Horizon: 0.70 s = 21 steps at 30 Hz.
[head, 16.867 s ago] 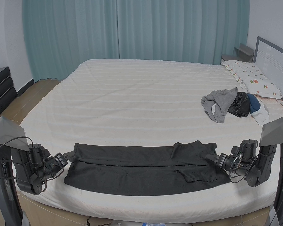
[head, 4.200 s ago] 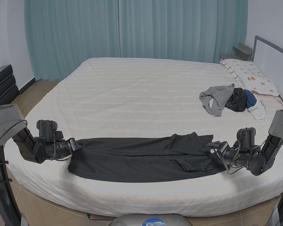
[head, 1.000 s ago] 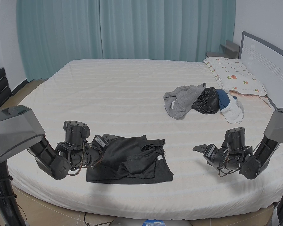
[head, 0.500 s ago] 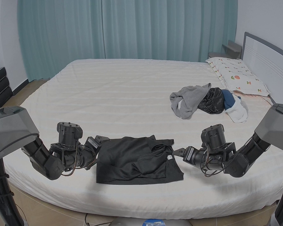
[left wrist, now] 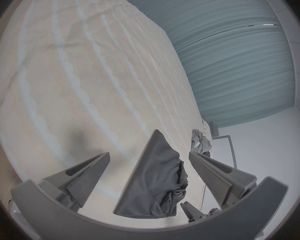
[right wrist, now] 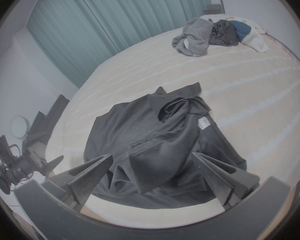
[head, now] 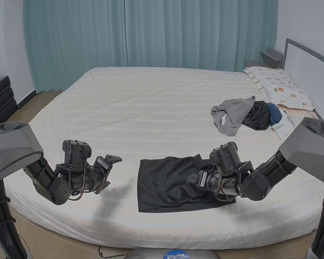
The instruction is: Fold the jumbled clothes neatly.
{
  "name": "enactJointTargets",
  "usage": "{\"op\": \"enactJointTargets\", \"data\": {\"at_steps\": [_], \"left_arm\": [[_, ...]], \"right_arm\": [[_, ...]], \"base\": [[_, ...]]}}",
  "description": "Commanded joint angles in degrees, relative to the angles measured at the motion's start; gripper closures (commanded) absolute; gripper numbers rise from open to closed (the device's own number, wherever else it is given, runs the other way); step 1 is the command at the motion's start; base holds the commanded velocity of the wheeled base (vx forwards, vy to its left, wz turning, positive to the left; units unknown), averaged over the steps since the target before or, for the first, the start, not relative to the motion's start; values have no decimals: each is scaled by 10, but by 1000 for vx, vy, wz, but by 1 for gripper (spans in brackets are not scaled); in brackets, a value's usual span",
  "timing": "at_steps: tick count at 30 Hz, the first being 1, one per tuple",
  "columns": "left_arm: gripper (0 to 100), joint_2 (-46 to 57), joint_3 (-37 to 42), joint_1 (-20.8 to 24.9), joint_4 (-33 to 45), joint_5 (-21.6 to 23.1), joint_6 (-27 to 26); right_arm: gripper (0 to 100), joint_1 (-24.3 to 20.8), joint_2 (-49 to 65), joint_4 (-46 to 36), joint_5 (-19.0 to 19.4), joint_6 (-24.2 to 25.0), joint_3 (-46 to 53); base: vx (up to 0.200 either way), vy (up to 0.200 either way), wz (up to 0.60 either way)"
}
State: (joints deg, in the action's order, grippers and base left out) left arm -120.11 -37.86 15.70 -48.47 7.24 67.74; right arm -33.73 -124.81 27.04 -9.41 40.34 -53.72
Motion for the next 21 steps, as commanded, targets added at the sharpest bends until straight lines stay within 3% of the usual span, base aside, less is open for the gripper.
{"op": "enactJointTargets", "data": {"at_steps": [1,10,21], "left_arm": [[0,-5,0,-2,-1,0,-2],[0,-13,0,-2,-3,-2,-5],[0,-14,1,-1,-2,-2,-6]], "right_arm": [[0,-3,-38,-39,-35,-26,-52],[0,-2,-57,-119,-61,-50,-99],[0,37,-18,-157,-85,-52,-57]], "base": [[0,0,0],[0,0,0],[0,0,0]]}}
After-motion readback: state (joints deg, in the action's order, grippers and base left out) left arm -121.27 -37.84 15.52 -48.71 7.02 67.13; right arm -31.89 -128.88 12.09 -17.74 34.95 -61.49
